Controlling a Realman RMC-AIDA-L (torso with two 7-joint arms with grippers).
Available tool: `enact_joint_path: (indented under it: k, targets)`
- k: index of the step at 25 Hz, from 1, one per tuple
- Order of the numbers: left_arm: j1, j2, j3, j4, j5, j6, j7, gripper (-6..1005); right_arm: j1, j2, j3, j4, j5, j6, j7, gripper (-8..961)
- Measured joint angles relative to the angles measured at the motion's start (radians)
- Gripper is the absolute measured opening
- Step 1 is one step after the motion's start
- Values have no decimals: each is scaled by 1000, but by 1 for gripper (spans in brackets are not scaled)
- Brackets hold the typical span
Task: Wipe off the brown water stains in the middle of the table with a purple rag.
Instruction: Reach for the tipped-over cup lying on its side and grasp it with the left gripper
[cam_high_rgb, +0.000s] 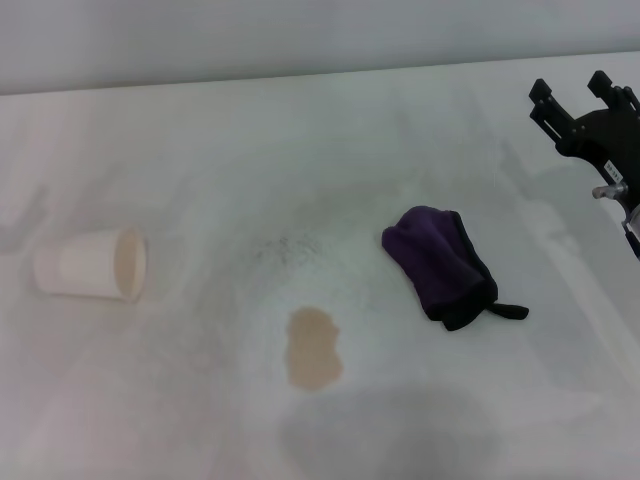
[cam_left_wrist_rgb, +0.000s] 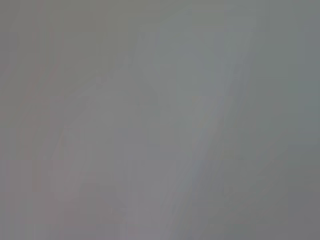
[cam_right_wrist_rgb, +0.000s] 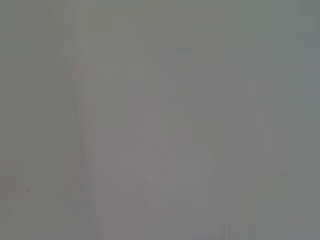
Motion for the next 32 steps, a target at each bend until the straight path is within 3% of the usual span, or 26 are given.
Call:
enact_joint_path:
  k: [1,2,4,8,12,18,26,32]
  targets:
    - [0,0,0,0,0,0,0,887,0,0,0,-1,0,0,0,858]
    - [-28,28,0,-48,83,21,-61,887,0,-1,0,-2,0,0,0,858]
    - [-58,53,0,-98,188,45,-111,887,0,-1,0,-3,0,-1,0,858]
    - [-119,81,0,-189,390,101,-131,887,-3,-3,-10,-11,-2,-1,0,858]
    - [-179,86,0,-288,596,151,-49,888,-11,-4,-13,-14,-4,-1,0,858]
    - [-237,91,1,-368,691,168,12,888,-21,-6,-6,-15,3,-1,0,858]
    - [-375,128,2,-421,989,225,26,887,-26,-7,-4,-42,5,-2,41,858]
    - [-492,100,3,-506,1192,230,35,888,-18,-5,30,-55,7,-5,79,858]
